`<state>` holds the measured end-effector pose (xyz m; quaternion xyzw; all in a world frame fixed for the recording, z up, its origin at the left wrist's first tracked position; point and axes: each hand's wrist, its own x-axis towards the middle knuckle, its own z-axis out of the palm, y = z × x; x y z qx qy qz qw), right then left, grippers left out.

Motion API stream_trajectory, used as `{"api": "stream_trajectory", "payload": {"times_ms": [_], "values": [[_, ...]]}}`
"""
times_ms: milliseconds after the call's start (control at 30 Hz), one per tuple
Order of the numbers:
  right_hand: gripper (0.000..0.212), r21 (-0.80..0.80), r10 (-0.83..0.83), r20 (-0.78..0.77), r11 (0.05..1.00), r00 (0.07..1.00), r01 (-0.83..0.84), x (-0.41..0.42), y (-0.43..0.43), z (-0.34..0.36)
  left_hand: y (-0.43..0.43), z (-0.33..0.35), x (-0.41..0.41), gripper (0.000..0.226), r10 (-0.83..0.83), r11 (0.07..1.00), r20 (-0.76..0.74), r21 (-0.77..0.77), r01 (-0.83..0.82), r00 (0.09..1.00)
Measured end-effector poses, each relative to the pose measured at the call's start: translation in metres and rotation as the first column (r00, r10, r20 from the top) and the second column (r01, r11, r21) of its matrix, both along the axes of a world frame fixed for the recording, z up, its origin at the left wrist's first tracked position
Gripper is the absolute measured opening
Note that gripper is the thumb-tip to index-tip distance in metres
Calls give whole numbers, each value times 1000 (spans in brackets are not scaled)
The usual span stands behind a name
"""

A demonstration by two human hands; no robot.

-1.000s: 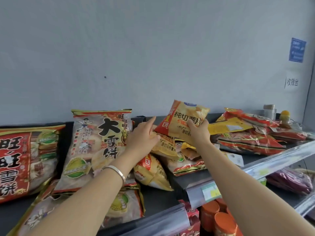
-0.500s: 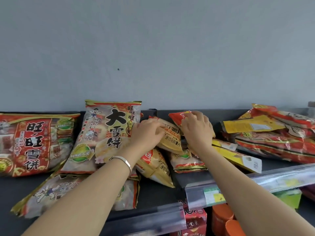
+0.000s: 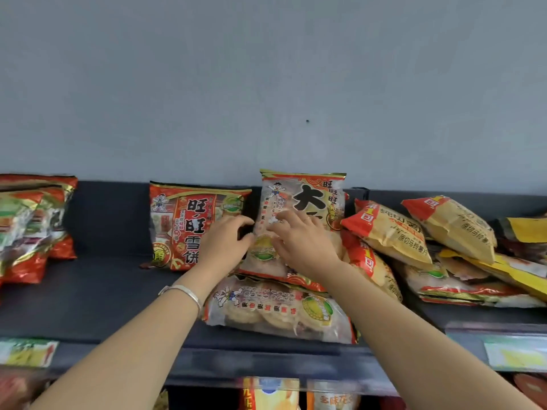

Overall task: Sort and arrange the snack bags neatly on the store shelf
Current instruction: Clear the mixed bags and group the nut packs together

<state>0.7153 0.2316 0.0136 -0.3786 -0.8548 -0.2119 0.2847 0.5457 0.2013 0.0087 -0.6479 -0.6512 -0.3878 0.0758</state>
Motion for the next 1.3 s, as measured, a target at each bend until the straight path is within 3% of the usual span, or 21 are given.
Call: {"api": "stream_trajectory", "payload": {"times_ms": [133,300,367,500,633,800,933,1167,1300], "values": [[37,-35,-7,52,999,999,9,-36,-10,-3,-8,-16,-48,39,11,978,81,-211,6,997],[45,-124,-144,109,980,984,157,-54,-22,-8,-12,-32,-57,57,-108,854,365,-443,275,925],[46,-185,-206,139,955,969,230,-54,-25,-12,-9,-39,-54,54,-122,803,454,-478,357,883],[48,-311,-292,143,894,946,323,-47,-28,-22,-5,-45,-46,42,-88,768,617,-458,448,782],[63,-358,-331,152,860,931,364,-39,-30,-31,8,-55,-44,83,15,747,801,-407,526,599],[64,-369,-367,166,838,915,402,-38,-27,-34,2,-51,-36,76,89,738,898,-350,577,431],[62,-360,-399,174,825,900,435,-41,-23,-34,2,-49,-31,99,73,803,868,-343,487,491],[63,-326,-467,140,811,873,486,-53,-20,-24,-14,-21,-73,89,0,910,725,-285,301,689],[75,-371,-498,143,774,855,513,-67,-18,-24,-30,1,-129,81,19,954,701,-226,197,713]]}}
